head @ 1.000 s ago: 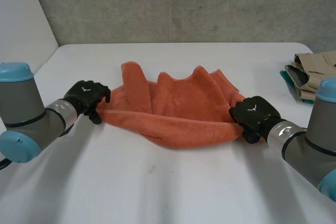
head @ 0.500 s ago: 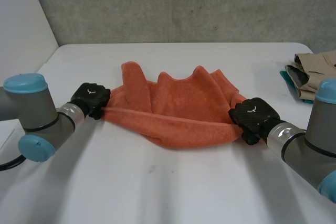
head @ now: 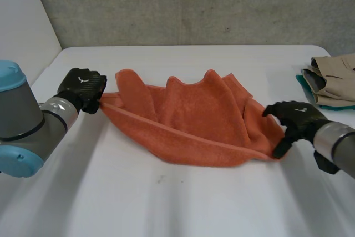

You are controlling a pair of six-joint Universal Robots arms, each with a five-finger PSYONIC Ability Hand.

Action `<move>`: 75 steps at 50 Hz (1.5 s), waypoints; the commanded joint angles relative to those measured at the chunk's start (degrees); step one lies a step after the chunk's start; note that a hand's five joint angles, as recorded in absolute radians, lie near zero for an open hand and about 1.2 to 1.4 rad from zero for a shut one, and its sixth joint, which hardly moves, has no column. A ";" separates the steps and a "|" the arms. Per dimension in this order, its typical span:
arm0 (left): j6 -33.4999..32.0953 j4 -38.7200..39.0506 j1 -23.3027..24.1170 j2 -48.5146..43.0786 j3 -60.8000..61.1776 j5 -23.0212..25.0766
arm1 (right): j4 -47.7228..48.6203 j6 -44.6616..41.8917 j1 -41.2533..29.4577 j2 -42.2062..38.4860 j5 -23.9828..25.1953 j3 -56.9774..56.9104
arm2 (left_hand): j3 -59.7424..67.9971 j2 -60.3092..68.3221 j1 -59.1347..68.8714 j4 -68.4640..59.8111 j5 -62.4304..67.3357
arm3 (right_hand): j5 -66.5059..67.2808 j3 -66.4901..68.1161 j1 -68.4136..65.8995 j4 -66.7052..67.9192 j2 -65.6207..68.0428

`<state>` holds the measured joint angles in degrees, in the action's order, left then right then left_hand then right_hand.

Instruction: Fold the laundry.

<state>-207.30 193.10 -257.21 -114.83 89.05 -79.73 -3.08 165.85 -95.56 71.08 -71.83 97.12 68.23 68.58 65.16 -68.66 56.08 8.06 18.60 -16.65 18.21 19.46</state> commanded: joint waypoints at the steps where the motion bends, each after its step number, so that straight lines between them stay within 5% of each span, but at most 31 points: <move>1: 0.58 -0.18 -0.40 0.22 -0.89 -0.08 | 1.85 3.26 4.59 -0.16 5.21 4.91 | 11.77 11.42 14.84 -11.34 13.92 | 0.27 -0.28 -1.67 0.11 -1.14; 20: 1.28 -0.71 -1.10 0.13 -3.44 -0.52 | 10.03 -4.92 4.24 -6.83 8.73 5.36 | 11.77 11.42 14.84 -11.34 13.92 | 17.41 16.86 -18.81 17.25 16.01; 24: 1.28 -0.71 -1.54 0.13 -3.53 -0.52 | 11.43 -4.92 4.15 -9.47 8.29 3.08 | 11.77 11.42 14.84 -11.34 13.92 | 29.82 29.27 -31.22 29.66 28.42; 26: 1.37 -0.71 -1.72 0.31 -3.53 -0.60 | 12.48 -4.48 4.07 -9.74 6.72 1.84 | 11.77 11.42 14.84 -11.34 13.92 | 61.84 61.29 -63.24 61.68 60.44; 33: 3.30 -3.86 -1.72 6.36 -2.74 -0.52 | 12.67 -5.44 4.24 -2.99 2.23 0.35 | 11.77 11.42 14.84 -11.34 13.92 | 61.94 61.40 -63.35 61.79 60.54; 43: 4.10 -14.94 -2.95 28.22 -3.35 -0.52 | -7.80 -18.18 4.77 20.66 2.84 -11.77 | 11.77 11.42 14.84 -11.34 13.92 | 61.94 61.40 -63.35 61.79 60.54; 52: 4.01 -14.94 -5.58 38.54 -3.26 0.10 | -25.38 -24.60 4.42 18.84 2.31 -29.35 | 11.77 11.42 14.84 -11.34 13.92 | 61.94 61.40 -63.35 61.79 60.54; 58: 3.75 -14.94 -5.59 32.49 -2.47 -0.25 | -29.17 -27.07 1.09 9.00 0.47 -37.26 | 11.77 11.42 14.84 -11.34 13.92 | 61.94 61.40 -63.35 61.79 60.54; 68: 3.48 -10.39 -2.95 7.89 -13.09 -1.39 | -27.68 -30.41 -4.46 -8.49 -7.97 -46.05 | 11.77 11.42 14.84 -11.34 13.92 | 61.94 61.40 -63.35 61.79 60.54; 75: 2.34 2.69 -0.50 -6.79 -30.47 -6.31 | -10.92 -28.48 -7.80 -18.17 -9.20 -58.26 | 11.77 11.42 14.84 -11.34 13.92 | 61.94 61.40 -63.35 61.79 60.54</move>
<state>-203.99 185.28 -260.03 -109.52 73.14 -82.18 -27.35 135.91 -100.88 59.71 -80.35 47.75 68.52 68.78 65.16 -68.90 56.08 56.77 67.73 -56.43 68.16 67.58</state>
